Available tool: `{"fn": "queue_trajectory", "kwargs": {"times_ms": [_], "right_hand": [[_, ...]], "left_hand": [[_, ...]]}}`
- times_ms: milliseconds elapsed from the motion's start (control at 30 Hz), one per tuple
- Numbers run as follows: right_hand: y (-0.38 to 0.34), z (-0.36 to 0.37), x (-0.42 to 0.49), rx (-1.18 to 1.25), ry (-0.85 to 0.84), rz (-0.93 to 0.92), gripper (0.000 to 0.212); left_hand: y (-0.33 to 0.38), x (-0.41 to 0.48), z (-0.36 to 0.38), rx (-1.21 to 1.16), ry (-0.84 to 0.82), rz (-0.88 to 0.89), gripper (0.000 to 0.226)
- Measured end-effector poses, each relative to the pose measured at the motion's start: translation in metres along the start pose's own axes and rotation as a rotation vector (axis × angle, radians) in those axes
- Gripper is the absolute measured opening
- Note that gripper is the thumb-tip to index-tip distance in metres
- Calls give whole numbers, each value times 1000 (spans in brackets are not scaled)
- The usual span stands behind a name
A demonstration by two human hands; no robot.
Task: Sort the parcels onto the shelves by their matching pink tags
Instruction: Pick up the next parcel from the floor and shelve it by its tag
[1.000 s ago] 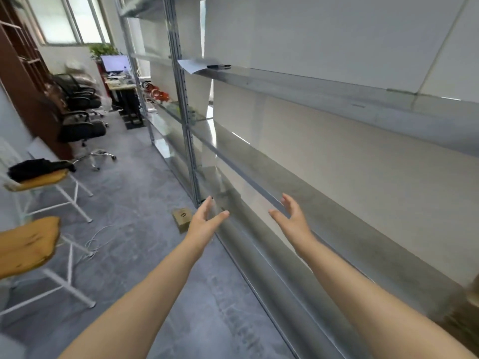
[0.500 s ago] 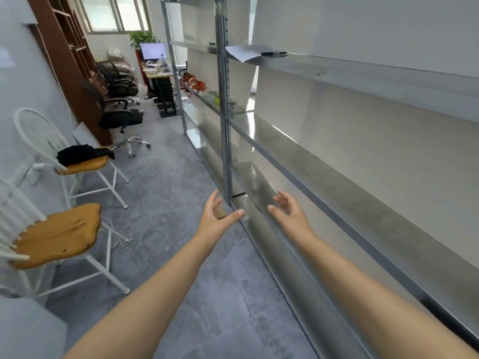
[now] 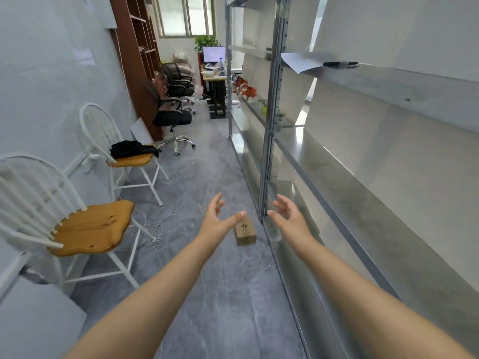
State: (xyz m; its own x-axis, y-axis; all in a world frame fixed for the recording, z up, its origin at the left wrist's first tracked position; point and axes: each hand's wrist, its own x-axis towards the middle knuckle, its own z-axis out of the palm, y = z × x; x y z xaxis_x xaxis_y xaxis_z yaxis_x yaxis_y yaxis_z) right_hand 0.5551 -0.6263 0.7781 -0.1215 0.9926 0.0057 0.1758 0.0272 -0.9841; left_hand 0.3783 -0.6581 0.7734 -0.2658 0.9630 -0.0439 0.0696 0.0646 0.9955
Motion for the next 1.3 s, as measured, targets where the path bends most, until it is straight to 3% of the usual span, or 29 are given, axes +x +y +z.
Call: {"fn": "queue_trajectory", "kwargs": {"times_ms": [300, 600, 1000, 1300], "right_hand": [[5, 2, 94, -70, -139, -12, 58], [3, 35, 195, -67, -127, -6, 58], [8, 114, 350, -64, -120, 53, 58], [34, 130, 482, -49, -142, 124, 58]], "left_hand": [[-3, 77, 16, 35, 103, -4, 83], [-7, 181, -9, 43, 119, -34, 77], [-16, 354, -57, 182, -7, -4, 70], [-30, 483, -44, 163, 69, -85, 69]]}}
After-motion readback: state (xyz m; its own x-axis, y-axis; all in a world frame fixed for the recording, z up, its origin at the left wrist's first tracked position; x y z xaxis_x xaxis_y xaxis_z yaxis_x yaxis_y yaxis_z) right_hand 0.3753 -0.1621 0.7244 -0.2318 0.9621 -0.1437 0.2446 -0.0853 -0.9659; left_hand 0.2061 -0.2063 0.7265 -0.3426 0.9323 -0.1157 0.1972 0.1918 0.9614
